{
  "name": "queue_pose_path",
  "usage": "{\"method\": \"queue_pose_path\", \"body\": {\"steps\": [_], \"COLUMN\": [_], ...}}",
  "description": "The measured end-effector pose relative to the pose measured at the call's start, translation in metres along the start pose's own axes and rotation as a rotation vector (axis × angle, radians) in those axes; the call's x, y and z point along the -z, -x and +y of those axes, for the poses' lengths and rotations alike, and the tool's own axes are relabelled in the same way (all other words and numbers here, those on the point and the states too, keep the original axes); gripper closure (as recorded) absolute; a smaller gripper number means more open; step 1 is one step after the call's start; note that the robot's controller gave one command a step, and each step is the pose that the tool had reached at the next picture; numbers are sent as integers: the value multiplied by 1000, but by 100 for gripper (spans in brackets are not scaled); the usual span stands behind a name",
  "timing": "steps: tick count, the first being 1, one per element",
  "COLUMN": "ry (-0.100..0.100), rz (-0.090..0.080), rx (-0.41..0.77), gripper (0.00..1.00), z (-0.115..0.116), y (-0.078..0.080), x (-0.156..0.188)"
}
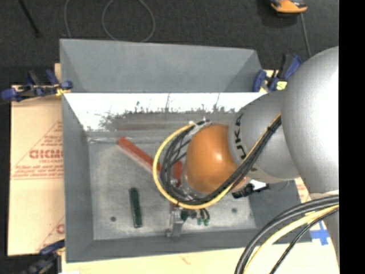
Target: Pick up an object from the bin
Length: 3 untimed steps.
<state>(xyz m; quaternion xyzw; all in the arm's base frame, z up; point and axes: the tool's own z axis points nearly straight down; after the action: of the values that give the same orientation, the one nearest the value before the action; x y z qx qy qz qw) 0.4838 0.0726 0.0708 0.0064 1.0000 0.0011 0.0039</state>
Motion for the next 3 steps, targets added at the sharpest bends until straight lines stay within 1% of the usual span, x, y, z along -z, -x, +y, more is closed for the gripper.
{"method": "queue_pose_path", "body": {"steps": [1,2,3], "ry": [0,0,-1], "rz": [4,0,-5], "rx": [0,-1,436], "gripper": [100,0,0], "z": [0,0,-21], "y": [-1,0,6], "x": [-1,0,1]}}
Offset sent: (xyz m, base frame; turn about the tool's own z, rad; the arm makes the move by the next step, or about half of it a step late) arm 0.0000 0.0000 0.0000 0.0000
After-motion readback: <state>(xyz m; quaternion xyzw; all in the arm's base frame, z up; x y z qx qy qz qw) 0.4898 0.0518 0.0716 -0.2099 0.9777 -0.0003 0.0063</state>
